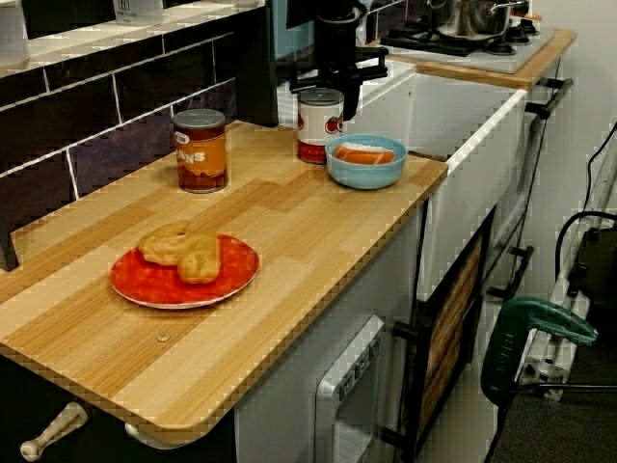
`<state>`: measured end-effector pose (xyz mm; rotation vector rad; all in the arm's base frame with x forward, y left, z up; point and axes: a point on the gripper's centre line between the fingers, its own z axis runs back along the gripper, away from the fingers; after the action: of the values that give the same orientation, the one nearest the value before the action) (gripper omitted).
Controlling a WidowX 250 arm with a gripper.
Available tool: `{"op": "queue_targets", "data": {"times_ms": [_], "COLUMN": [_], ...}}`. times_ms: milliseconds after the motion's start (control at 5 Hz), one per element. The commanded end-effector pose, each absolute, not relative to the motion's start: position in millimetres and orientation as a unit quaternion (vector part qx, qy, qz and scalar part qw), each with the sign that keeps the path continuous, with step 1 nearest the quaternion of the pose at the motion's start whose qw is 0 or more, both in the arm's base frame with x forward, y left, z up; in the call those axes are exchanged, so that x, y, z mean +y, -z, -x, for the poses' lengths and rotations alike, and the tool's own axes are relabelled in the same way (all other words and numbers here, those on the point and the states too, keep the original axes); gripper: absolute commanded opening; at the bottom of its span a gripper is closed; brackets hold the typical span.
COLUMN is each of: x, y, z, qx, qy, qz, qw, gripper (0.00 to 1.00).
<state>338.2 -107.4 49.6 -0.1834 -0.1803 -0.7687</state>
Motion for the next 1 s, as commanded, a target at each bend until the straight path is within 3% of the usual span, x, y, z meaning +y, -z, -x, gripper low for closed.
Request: {"op": "queue_targets", "data": {"times_ms": [0, 600, 800], "x": [-80, -41, -26], "y": [-70, -77, -79], "z": [-340, -345, -336], "qx": [-0.112, -0.105, -0.102], "qy": [0.362, 0.351, 0.348], "qz": [0.075, 0.059, 0.053], "qw": [0.922, 0.929, 0.931], "gripper": [0.0, 0.0, 0.0]}}
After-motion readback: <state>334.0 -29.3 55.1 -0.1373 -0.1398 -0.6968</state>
